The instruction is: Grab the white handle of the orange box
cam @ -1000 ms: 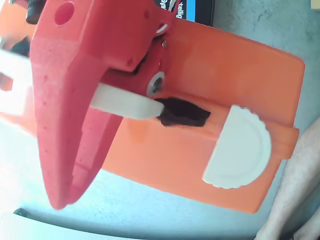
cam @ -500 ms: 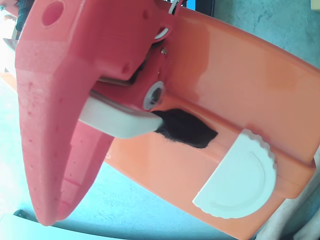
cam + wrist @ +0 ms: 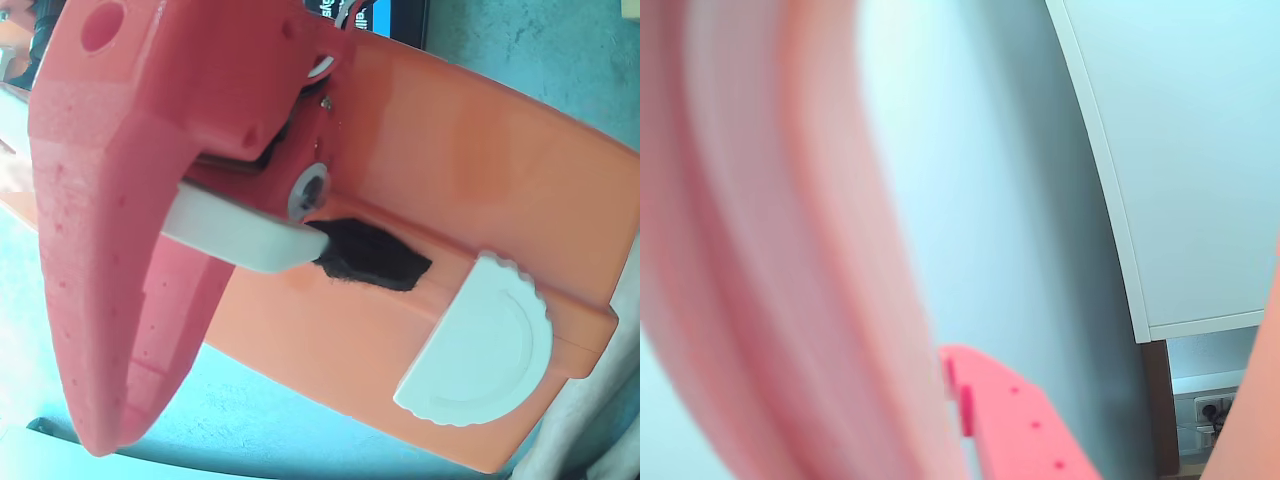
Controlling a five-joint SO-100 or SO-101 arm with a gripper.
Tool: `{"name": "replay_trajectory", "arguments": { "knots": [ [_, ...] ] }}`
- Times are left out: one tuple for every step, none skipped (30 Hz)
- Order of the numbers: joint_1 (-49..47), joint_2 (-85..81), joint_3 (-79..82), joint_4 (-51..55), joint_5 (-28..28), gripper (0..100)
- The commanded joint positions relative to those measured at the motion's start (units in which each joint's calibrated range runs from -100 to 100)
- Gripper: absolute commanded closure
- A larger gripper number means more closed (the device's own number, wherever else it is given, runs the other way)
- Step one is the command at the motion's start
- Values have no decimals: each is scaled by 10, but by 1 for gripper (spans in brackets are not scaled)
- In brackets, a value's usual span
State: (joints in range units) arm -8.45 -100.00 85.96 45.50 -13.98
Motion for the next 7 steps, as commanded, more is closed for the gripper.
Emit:
{"name": "replay_trajectory", "arguments": {
  "knots": [
    [5, 0, 126, 21, -3, 99],
    [5, 0, 126, 21, -3, 99],
    [5, 0, 126, 21, -3, 99],
    [5, 0, 126, 21, -3, 99],
    [5, 0, 126, 21, -3, 99],
    [4, 0, 126, 21, -3, 99],
    [4, 0, 126, 21, -3, 99]
  ]
}}
